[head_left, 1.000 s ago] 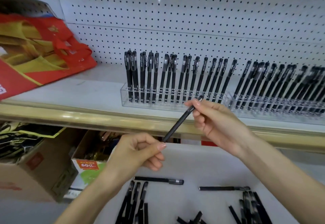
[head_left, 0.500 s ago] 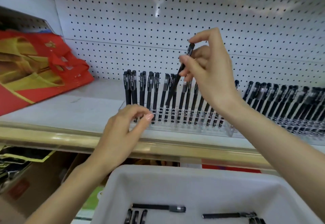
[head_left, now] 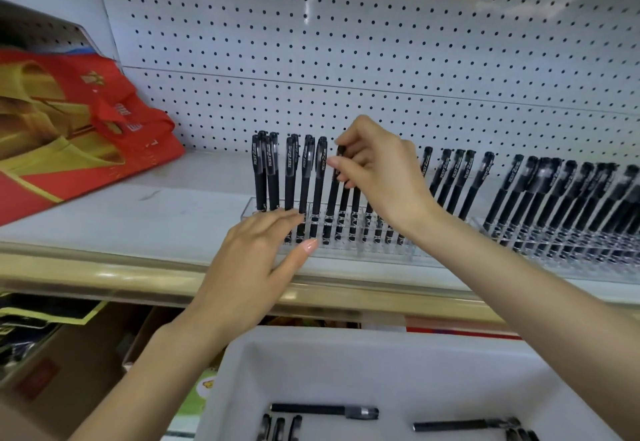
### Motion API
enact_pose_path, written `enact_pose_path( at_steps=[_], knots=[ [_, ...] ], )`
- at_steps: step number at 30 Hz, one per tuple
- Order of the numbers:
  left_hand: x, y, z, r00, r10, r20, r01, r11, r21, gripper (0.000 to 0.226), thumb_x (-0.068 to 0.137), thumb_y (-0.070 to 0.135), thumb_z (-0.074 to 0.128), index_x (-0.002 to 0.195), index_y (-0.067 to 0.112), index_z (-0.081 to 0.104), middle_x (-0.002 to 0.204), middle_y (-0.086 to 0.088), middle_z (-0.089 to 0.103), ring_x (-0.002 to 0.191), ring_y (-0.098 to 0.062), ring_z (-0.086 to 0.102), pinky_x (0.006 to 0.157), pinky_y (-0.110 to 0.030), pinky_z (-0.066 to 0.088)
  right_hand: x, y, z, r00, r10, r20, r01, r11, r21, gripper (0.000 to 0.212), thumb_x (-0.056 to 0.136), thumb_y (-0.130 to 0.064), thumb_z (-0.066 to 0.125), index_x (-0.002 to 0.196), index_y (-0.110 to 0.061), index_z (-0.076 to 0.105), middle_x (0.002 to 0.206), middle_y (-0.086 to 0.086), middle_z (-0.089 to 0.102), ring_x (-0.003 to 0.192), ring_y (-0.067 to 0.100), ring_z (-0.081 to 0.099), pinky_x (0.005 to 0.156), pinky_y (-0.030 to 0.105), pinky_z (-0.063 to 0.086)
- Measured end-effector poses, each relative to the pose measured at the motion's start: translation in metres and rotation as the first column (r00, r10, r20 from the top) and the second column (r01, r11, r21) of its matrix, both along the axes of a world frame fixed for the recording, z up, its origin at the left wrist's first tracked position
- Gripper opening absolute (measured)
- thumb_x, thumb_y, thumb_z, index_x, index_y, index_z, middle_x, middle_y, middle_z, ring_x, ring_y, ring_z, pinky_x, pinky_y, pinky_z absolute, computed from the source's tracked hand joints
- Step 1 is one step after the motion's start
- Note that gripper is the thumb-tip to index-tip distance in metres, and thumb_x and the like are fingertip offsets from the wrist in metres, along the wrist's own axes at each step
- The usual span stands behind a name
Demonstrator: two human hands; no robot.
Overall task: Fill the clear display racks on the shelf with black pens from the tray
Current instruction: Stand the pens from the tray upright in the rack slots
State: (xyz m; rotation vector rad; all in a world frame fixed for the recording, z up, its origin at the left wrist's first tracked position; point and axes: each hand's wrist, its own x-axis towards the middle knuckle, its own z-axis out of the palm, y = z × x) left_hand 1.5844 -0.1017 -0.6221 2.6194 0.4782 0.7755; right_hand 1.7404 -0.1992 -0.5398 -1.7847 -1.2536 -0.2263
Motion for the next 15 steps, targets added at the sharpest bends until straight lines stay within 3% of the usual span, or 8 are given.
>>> enact_pose_path(
  at_steps=[2, 7, 12, 15],
  knots=[
    [0.0, 0.0, 0.0, 1.0, -0.002, -0.009, 0.002, 1.0, -0.02, 0.075, 0.083, 0.071, 0.019, 0.14, 0.03, 0.046, 0.145, 0.016, 0.042, 0.135, -0.001, 0.03, 0.112, -0.02, 0.016, 0.002, 0.001, -0.001, 1.0, -0.022, 0.004, 0.022, 1.0, 0.006, 0.015, 0.087, -0.016, 0.07, 0.098, -0.012, 0.061, 0.083, 0.003, 0.065, 0.071, 0.013, 0.066, 0.074, 0.032, 0.056],
    [0.0, -0.001, 0.001, 1.0, -0.007, -0.008, 0.006, 0.998, -0.055, 0.077, 0.082, 0.072, 0.018, 0.14, 0.03, 0.046, 0.145, 0.017, 0.042, 0.136, -0.002, 0.03, 0.114, -0.023, 0.017, 0.004, 0.0, 0.0, 0.986, -0.096, 0.139, 0.098, 0.995, -0.006, 0.022, 0.084, -0.019, 0.073, 0.105, -0.014, 0.068, 0.089, -0.003, 0.059, 0.07, 0.002, 0.055, 0.073, 0.011, 0.046],
    [-0.001, -0.001, 0.006, 0.999, -0.019, -0.037, 0.016, 0.998, -0.062, 0.079, 0.081, 0.072, 0.019, 0.141, 0.028, 0.045, 0.147, 0.014, 0.041, 0.136, -0.002, 0.029, 0.115, -0.023, 0.016, 0.001, -0.006, 0.005, 0.977, -0.111, 0.183, 0.122, 0.991, -0.046, 0.031, 0.086, -0.022, 0.071, 0.116, -0.015, 0.067, 0.091, -0.001, 0.058, 0.07, 0.009, 0.058, 0.08, 0.018, 0.046],
    [-0.007, -0.003, 0.009, 0.995, -0.033, -0.09, 0.031, 0.999, -0.018, 0.081, 0.082, 0.073, 0.017, 0.148, 0.028, 0.034, 0.154, 0.013, 0.03, 0.138, 0.005, 0.016, 0.114, -0.017, 0.005, -0.003, -0.015, 0.01, 0.977, -0.11, 0.183, 0.125, 0.99, -0.071, 0.038, 0.086, -0.022, 0.07, 0.123, -0.016, 0.063, 0.091, 0.0, 0.06, 0.072, 0.012, 0.061, 0.085, 0.024, 0.049]
  ],
)
